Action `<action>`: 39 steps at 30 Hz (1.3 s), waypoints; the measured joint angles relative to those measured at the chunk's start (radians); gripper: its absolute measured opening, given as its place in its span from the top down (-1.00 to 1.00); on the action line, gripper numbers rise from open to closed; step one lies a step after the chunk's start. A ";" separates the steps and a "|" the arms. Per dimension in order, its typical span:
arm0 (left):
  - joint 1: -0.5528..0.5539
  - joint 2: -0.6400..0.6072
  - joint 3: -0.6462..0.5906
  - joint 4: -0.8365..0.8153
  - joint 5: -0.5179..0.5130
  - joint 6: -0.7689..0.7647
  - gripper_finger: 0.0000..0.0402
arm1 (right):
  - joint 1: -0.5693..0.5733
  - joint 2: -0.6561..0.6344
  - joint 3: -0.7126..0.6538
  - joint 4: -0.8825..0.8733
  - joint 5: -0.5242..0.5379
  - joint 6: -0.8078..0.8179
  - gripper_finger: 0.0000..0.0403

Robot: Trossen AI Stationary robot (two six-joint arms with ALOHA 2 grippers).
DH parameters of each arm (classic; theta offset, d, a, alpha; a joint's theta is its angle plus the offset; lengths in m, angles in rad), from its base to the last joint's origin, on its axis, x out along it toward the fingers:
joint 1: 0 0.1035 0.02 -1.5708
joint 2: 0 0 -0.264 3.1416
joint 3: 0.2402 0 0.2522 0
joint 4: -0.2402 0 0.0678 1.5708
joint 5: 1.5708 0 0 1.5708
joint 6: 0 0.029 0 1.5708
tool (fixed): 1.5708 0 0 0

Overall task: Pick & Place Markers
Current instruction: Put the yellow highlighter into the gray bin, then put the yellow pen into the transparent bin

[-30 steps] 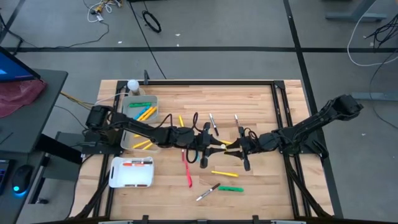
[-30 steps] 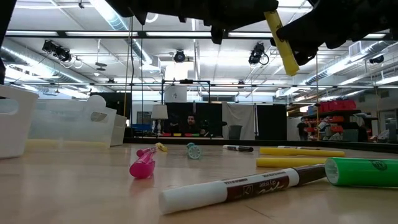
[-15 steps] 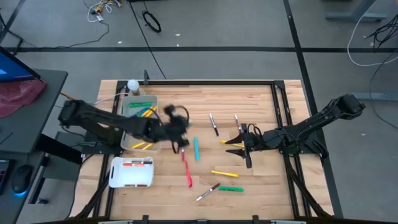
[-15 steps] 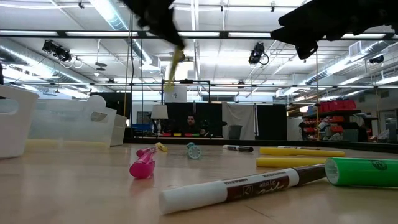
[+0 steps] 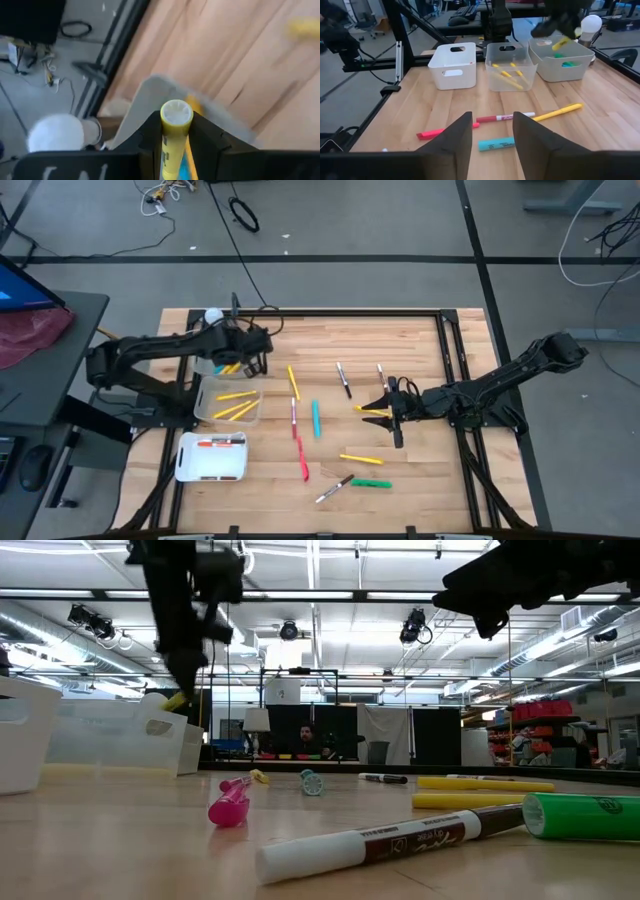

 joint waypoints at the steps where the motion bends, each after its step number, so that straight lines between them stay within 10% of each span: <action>1: 0.024 0.000 -0.032 0.013 0.004 0.026 0.61 | 0.000 0.000 0.000 0.000 0.000 0.001 0.31; 25: 0.269 0.000 -0.301 0.208 0.128 0.249 0.45 | 0.000 0.000 0.000 0.001 0.000 0.004 0.31; 39: 0.254 -0.002 -0.119 0.020 0.156 0.197 -0.16 | -0.005 0.000 0.000 0.001 0.000 -0.003 0.31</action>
